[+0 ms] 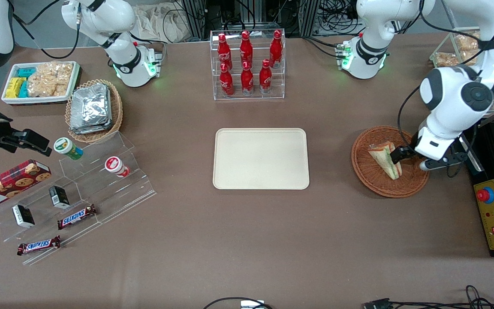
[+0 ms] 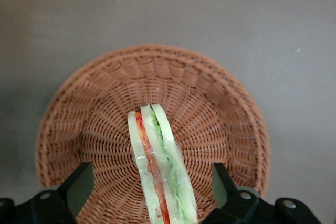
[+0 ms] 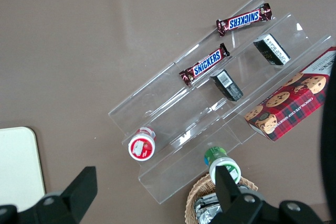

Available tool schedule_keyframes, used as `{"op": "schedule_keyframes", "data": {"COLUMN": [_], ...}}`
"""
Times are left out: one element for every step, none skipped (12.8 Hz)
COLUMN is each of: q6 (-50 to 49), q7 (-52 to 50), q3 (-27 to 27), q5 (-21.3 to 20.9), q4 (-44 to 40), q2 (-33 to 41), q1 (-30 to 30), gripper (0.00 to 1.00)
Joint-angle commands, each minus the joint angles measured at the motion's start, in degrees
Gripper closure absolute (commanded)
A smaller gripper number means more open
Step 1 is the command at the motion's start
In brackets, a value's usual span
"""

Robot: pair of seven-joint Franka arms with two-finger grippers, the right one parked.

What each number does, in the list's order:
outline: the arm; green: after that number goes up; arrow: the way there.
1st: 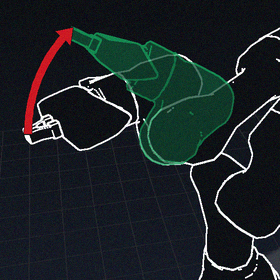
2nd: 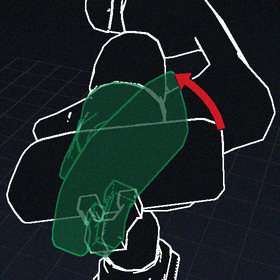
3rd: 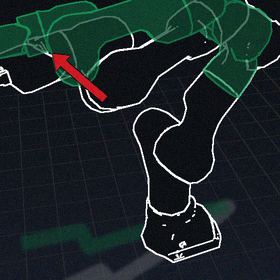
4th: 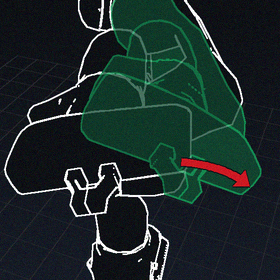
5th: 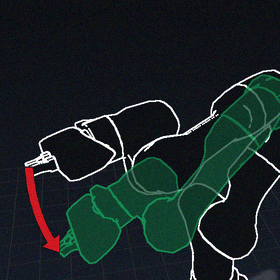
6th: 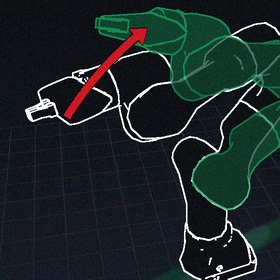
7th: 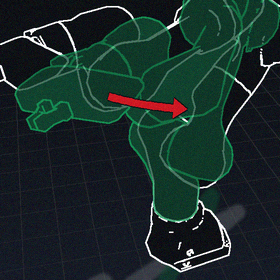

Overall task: Place sandwich from basket to tray
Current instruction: 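Lower the left gripper and close it on the wrapped sandwich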

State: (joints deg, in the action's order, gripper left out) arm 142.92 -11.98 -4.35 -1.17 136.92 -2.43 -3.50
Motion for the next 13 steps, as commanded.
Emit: {"op": "schedule_keyframes", "data": {"q6": [5.33, 5.96, 6.14, 6.4, 6.49, 6.49, 6.58, 6.58, 6.58, 6.58, 6.58, 6.58, 6.49], "q7": [-1.03, -1.03, -1.12, -1.12, -1.12, -1.12, -1.12, -1.12, -1.21, -1.21, -1.21, -1.21, -1.21], "q3": [-0.22, -0.22, -0.22, -0.22, -0.22, -0.22, -0.13, -0.13, -0.13, -0.13, -0.13, -0.13, -0.04], "q5": [-0.42, -0.42, -0.33, -0.33, -0.24, -0.24, -0.15, -0.15, -0.07, 0.02, 0.02, 0.11, 0.11], "q4": [2.64, 2.65, 2.65, 2.65, 2.65, 2.74, 2.82, 2.91, 2.91, 3.0, 3.0, 3.0, 3.0], "q2": [-2.48, -3.71, -4.42, -4.95, -5.47, -5.65, -5.92, -6.18, -6.44, -6.53, -6.97, -6.97, -6.89], "q1": [-0.63, -0.63, -0.72, -0.72, -0.72, -0.72, -0.72, -0.72, -0.72, -0.72, -0.72, -0.72, -0.81], "gripper": [0.0, 0.0, 0.0, 0.0, 0.0, 0.01, 0.03, 0.09, 0.18, 0.26, 0.36, 0.53, 0.72]}}
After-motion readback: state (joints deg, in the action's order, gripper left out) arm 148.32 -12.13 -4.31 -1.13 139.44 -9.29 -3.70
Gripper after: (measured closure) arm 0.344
